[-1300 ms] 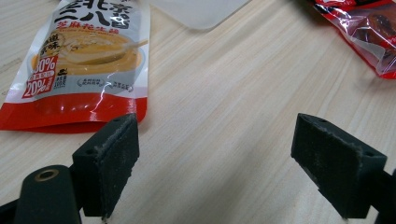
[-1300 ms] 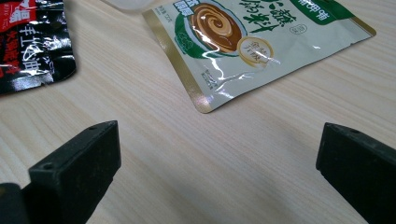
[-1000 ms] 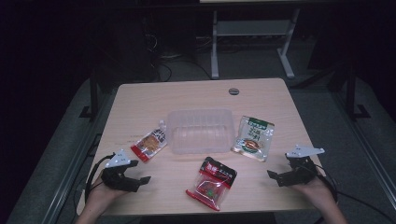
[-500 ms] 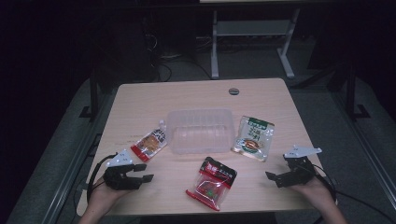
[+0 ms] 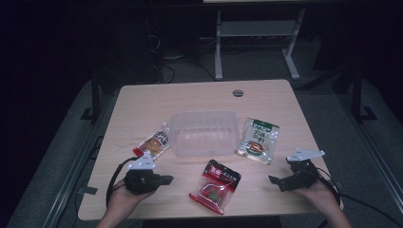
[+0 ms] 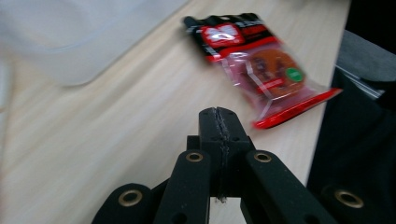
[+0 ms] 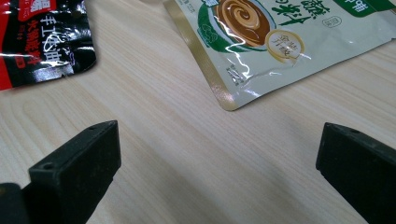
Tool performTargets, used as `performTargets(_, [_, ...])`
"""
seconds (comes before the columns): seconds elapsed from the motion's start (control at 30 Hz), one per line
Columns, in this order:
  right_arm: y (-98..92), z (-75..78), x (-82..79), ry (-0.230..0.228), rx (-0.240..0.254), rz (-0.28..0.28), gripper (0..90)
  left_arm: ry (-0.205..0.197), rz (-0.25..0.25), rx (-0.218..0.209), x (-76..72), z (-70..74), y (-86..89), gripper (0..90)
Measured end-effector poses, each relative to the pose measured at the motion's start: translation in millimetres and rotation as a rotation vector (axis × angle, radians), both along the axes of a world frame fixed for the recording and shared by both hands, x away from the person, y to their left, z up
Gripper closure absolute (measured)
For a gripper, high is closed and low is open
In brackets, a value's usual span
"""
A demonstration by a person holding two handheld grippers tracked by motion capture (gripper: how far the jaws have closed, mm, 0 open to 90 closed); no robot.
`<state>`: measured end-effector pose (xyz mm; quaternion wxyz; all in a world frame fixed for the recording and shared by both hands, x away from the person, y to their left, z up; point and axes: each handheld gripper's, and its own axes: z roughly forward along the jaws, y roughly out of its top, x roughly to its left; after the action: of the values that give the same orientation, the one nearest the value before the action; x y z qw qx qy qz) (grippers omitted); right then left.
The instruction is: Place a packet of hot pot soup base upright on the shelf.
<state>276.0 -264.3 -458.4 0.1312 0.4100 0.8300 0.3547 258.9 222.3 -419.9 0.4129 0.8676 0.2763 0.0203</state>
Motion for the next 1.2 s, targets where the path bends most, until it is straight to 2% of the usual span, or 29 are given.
performTargets(0.07, [0.1,0.0,0.0,0.0,0.0,0.0,0.0,0.004,-0.022,0.007,-1.1,-0.5,-9.2,89.6])
performTargets(0.17, [0.4,0.2,-0.1,0.003,0.005,-0.002,0.0,0.016,-0.06,-0.006,-2.1,-1.2,-26.5,89.6])
performTargets(0.2, [0.3,0.0,0.1,0.001,0.004,-0.001,0.0,0.016,-0.06,-0.006,-2.1,-1.2,-26.5,89.6])
performTargets(0.27, [0.3,-0.3,0.2,0.001,0.0,0.001,0.0,0.018,-0.097,-0.001,-3.0,-2.0,-38.2,89.6])
performTargets(0.67, [0.5,-0.6,0.0,0.001,0.0,0.003,0.0,0.056,-0.145,0.049,-2.7,-17.2,-73.1,89.6])
performTargets(0.77, [0.5,-0.9,0.2,0.002,-0.004,0.005,0.0,0.056,-0.146,0.058,-2.0,-19.3,-76.8,89.6])
performTargets(0.8, [0.4,-0.9,0.1,0.003,-0.003,0.004,0.0,0.054,-0.15,0.082,-1.5,-21.9,-81.4,89.6])
performTargets(0.9, [0.1,-0.6,-0.3,0.006,-0.003,0.003,0.0,0.054,-0.151,0.106,-0.5,-24.2,-83.6,89.6])
performTargets(1.2, [-0.2,-0.5,-1.6,0.011,-0.002,0.001,0.0,0.034,-0.107,0.131,5.3,-25.2,-78.6,89.7])
